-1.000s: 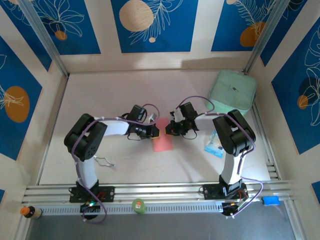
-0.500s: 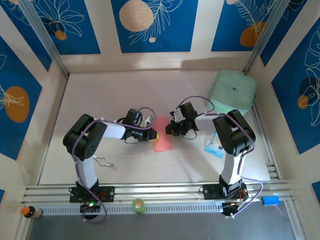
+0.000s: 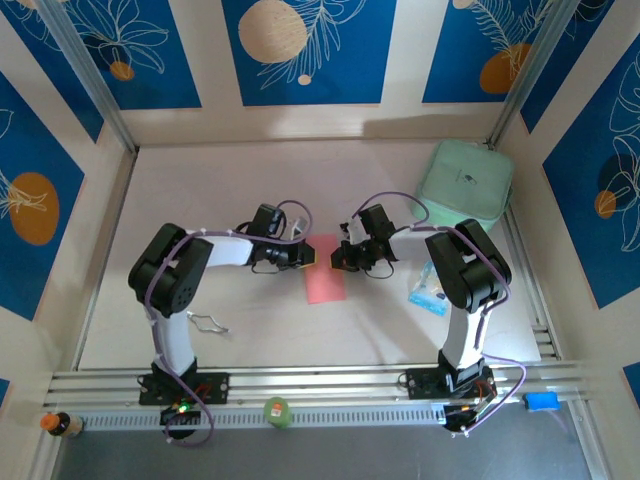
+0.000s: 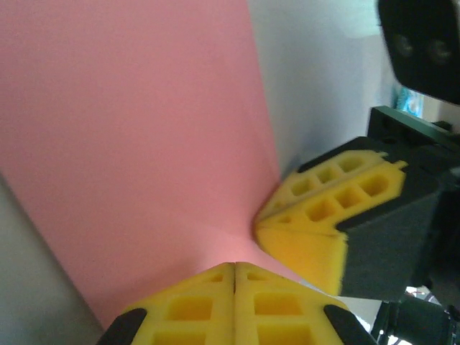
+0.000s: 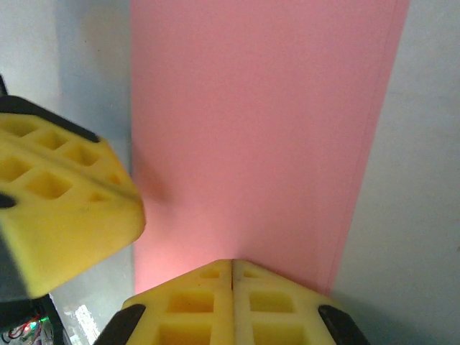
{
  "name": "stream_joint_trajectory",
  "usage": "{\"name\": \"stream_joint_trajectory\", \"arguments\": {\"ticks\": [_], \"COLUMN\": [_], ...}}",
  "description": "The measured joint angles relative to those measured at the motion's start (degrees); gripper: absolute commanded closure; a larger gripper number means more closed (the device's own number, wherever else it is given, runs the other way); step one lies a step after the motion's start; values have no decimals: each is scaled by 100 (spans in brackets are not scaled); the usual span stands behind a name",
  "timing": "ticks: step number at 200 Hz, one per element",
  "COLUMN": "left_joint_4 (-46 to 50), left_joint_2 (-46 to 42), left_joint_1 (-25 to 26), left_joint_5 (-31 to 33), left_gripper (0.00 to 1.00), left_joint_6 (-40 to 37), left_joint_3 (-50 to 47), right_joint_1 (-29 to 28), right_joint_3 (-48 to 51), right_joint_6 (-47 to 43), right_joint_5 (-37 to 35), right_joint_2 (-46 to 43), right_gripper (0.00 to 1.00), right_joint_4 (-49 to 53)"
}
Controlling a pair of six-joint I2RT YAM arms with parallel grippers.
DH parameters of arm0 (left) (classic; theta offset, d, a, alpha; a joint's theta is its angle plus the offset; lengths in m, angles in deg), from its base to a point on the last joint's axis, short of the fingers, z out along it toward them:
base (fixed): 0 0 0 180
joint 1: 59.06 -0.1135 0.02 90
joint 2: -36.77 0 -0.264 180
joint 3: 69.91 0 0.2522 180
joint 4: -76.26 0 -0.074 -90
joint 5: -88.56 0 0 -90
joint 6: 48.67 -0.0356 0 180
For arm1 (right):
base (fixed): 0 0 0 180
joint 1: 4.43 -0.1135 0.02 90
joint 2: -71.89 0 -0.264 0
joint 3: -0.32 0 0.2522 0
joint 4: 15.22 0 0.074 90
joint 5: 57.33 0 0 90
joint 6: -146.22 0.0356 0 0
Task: Fold a paper plane with a square sheet of paper (pick it up from the middle)
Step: First fold the square sheet of paper in half at the center of the table.
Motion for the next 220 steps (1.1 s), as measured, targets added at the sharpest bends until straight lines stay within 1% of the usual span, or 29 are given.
{"name": "stream_joint_trajectory", "arguments": {"ticks": [93, 142, 173, 220], "left_joint_4": [177, 352, 345, 411], "left_joint_2": [116, 133, 376, 734], "left_joint_1": [-59, -166, -236, -348], "left_joint_5": [59, 11, -52, -66], "left_gripper": [93, 91, 91, 91], "left_joint_6": [37, 153, 173, 168], "left_joint_3": [76, 658, 970, 1014], "right_joint_1": [0, 0, 0, 0], "right_joint_3": [22, 22, 22, 22], "right_joint_6": [0, 0, 0, 0], "right_joint_5": [0, 2, 2, 0], "right_joint_2": [-7, -7, -7, -9], "right_gripper": [100, 100, 100, 100], "right_joint_4": [-35, -35, -35, -37]}}
